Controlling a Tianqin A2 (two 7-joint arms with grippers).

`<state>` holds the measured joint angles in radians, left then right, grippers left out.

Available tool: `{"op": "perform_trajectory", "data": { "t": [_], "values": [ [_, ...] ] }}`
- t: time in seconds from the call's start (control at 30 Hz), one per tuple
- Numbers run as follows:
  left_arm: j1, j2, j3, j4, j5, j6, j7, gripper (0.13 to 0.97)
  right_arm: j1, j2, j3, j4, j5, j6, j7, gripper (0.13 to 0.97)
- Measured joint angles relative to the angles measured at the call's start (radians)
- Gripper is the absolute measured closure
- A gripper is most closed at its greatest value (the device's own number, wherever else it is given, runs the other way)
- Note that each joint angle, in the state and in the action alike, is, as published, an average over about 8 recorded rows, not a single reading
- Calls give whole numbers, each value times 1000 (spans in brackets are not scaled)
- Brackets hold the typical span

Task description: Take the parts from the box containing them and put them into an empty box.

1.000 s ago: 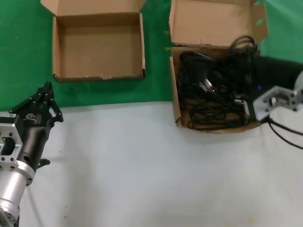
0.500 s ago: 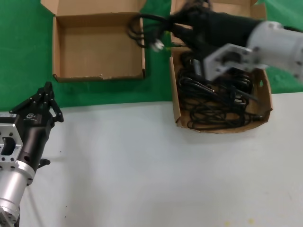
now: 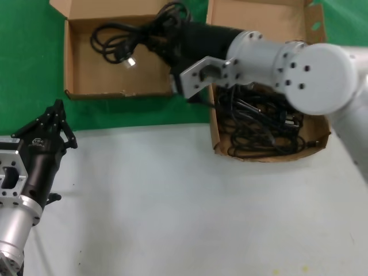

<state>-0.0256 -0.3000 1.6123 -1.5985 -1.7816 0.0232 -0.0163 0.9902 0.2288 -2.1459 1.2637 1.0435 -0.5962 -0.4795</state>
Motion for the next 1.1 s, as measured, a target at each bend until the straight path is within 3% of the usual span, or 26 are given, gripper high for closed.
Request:
{"op": "perform_trajectory", "data": {
  "t": [0.33, 0.63, 0.9, 1.1],
  "values": [
    [0, 0, 0, 0, 0, 0, 0, 952, 25, -112, -39, -221, 140, 100, -195, 891],
    [0, 0, 0, 0, 0, 0, 0, 952, 31, -156, -44, -321, 234, 153, -339, 868],
    [0, 0, 0, 0, 0, 0, 0, 952, 32, -155, -34, -340, 278, 177, -414, 800],
    [0, 0, 0, 0, 0, 0, 0, 952, -1, -99, -9, -224, 241, 184, -345, 708]
  ]
}}
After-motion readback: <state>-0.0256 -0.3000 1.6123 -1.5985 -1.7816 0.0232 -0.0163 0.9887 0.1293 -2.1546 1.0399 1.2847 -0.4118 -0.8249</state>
